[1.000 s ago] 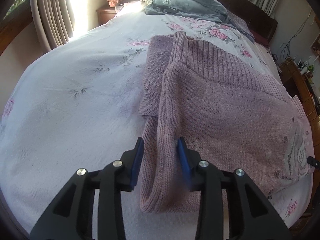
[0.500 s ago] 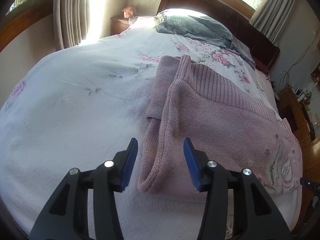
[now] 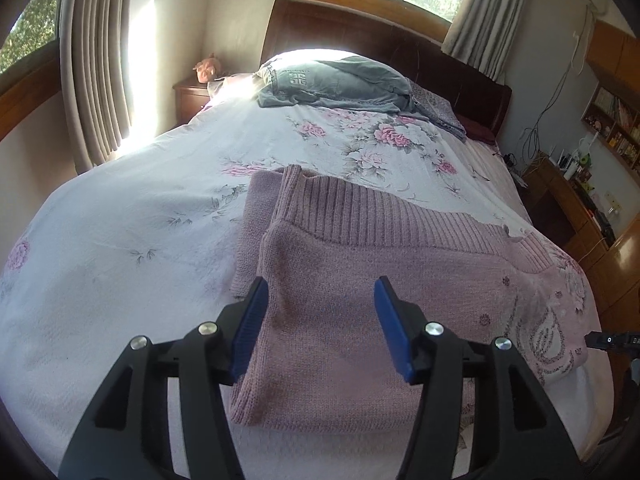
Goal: Fold small clothes
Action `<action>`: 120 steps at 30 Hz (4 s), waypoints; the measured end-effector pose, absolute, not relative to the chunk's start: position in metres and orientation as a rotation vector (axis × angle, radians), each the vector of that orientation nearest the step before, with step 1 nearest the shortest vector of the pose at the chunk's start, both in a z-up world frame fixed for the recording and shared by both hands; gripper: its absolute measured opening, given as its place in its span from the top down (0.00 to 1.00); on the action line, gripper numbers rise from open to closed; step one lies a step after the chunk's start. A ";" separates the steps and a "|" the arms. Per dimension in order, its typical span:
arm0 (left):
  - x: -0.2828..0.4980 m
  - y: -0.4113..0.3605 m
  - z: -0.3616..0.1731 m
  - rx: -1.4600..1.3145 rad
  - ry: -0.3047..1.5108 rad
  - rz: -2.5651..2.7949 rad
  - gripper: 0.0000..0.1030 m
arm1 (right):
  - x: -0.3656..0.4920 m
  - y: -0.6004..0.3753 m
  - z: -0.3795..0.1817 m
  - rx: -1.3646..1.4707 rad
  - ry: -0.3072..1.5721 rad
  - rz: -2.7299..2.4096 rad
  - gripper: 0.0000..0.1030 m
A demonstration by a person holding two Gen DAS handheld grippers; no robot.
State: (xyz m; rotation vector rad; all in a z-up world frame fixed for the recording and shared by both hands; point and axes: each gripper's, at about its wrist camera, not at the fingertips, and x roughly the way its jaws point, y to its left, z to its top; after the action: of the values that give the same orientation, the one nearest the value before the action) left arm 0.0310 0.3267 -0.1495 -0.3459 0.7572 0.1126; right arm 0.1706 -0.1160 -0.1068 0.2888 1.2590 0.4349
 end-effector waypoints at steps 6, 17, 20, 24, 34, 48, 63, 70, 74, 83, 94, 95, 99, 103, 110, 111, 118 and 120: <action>0.039 0.307 -0.155 -0.340 0.742 0.076 0.43 | 0.174 -0.107 -0.114 0.281 1.301 0.423 0.48; 0.036 0.289 -0.176 -0.378 0.843 0.012 0.43 | 0.177 -0.086 -0.106 0.245 1.280 0.444 0.48; 0.032 0.283 -0.176 -0.367 0.851 -0.001 0.41 | 0.174 -0.087 -0.107 0.234 1.275 0.429 0.37; 0.035 0.273 -0.177 -0.363 0.880 -0.024 0.41 | 0.168 -0.098 -0.116 0.261 1.270 0.419 0.35; 0.073 0.234 -0.171 -0.317 0.927 -0.082 0.40 | 0.168 -0.142 -0.131 0.473 1.234 0.472 0.36; 0.144 0.212 -0.191 -0.346 0.964 -0.064 0.40 | 0.220 -0.160 -0.141 0.625 1.264 0.561 0.30; 0.149 0.233 -0.210 -0.437 0.974 -0.146 0.32 | 0.260 -0.135 -0.185 0.799 1.286 0.632 0.83; 0.149 0.241 -0.215 -0.454 0.974 -0.190 0.32 | 0.261 -0.112 -0.139 0.770 1.219 0.660 0.87; 0.143 0.253 -0.213 -0.504 0.983 -0.211 0.34 | 0.261 -0.068 -0.084 0.586 1.197 0.694 0.87; 0.108 0.312 -0.196 -0.645 0.896 -0.228 0.35 | 0.256 0.046 -0.021 0.282 1.191 0.782 0.87; 0.086 0.380 -0.198 -0.782 0.822 -0.172 0.35 | 0.214 0.182 -0.052 -0.062 1.294 0.892 0.87; 0.083 0.387 -0.199 -0.796 0.817 -0.166 0.35 | 0.210 0.192 -0.059 -0.089 1.309 0.894 0.87; 0.078 0.405 -0.204 -0.831 0.809 -0.141 0.35 | 0.196 0.217 -0.092 -0.198 1.365 0.870 0.86; 0.074 0.413 -0.205 -0.835 0.805 -0.139 0.35 | 0.189 0.225 -0.116 -0.223 1.410 0.866 0.65; 0.071 0.417 -0.205 -0.839 0.809 -0.143 0.35 | 0.169 0.211 -0.078 -0.194 1.322 0.965 0.49; 0.069 0.417 -0.204 -0.839 0.808 -0.145 0.35 | 0.166 0.204 -0.063 -0.187 1.280 0.982 0.45; 0.071 0.410 -0.199 -0.832 0.815 -0.170 0.35 | 0.142 0.164 -0.030 -0.295 1.132 0.955 0.21; 0.074 0.405 -0.198 -0.827 0.823 -0.178 0.35 | 0.127 0.160 -0.044 -0.361 1.132 0.956 0.21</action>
State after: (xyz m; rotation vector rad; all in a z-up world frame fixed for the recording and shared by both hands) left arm 0.0735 0.4051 -0.1978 -0.8266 0.8232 -0.1782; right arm 0.1269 0.1604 -0.0436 -0.3608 1.1324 0.9562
